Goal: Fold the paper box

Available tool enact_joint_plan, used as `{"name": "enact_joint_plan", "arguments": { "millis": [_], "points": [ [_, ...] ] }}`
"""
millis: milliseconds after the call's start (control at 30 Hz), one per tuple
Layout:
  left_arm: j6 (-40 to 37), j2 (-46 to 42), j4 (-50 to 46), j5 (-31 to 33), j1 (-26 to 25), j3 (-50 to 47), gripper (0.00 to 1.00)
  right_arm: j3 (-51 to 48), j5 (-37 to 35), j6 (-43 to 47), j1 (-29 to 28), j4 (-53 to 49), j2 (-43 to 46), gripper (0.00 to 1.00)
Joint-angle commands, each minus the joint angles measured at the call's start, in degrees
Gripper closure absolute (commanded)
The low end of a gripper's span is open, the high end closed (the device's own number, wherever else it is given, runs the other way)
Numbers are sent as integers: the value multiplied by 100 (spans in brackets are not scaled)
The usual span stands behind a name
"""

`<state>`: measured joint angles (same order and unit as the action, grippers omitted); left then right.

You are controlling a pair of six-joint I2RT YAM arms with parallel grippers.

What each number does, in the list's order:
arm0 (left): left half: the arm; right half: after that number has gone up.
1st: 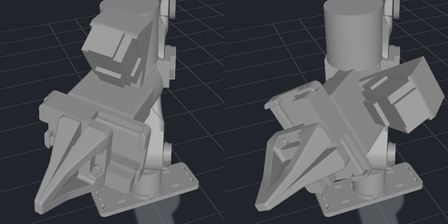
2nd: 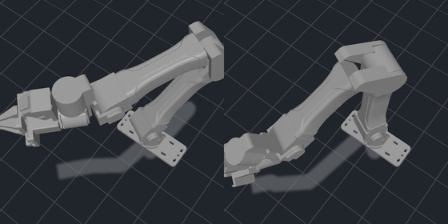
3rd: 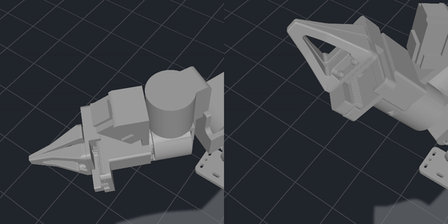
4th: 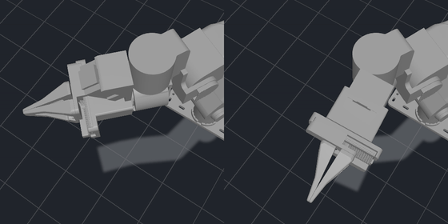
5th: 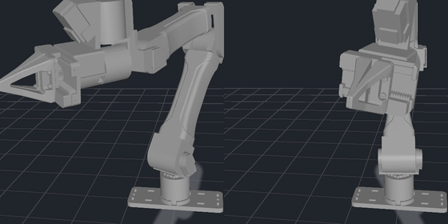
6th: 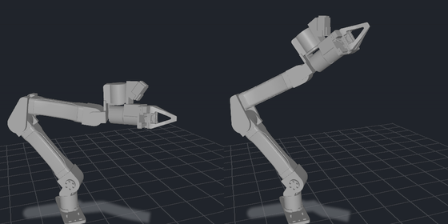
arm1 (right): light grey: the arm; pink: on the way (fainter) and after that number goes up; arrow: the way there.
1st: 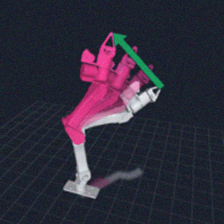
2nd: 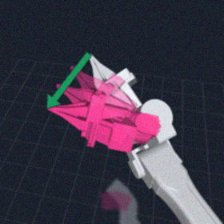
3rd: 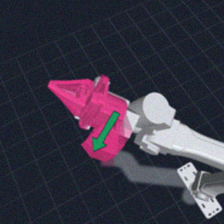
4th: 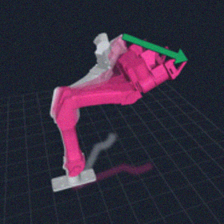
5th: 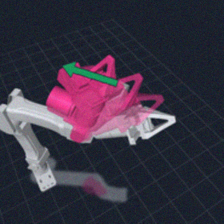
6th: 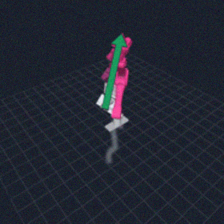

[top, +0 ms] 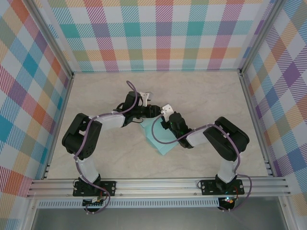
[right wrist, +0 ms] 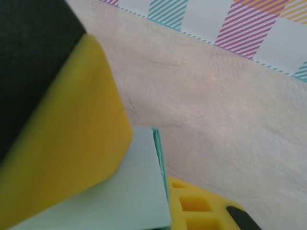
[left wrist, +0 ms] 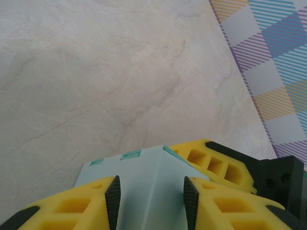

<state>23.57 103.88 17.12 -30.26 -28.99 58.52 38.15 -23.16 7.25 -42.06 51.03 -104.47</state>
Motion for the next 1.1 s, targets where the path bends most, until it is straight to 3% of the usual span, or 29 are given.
{"name": "enact_joint_plan", "arguments": {
  "millis": [0, 167, 367, 533, 733, 1067],
  "points": [
    [16, -125, -465, -211, -124, -11, 59, 50, -327, 109, 70, -155, -191, 82],
    [-282, -141, -951, -75, -71, 198, 58, -137, 440, 272, 202, -311, 151, 74],
    [-741, -87, -1519, 56, -63, 496, 58, -470, 1445, 428, 564, -541, 600, 56],
    [-981, -43, -1809, 178, -63, 630, 57, -528, 2309, 430, 770, -770, 650, 53],
    [-986, 48, -1939, 175, -85, 716, 57, -190, 2035, 242, 754, -605, 177, 57],
    [-881, 258, -2040, 283, -150, 838, 58, 161, 945, 158, 368, -527, -343, 71]
  ]
}}
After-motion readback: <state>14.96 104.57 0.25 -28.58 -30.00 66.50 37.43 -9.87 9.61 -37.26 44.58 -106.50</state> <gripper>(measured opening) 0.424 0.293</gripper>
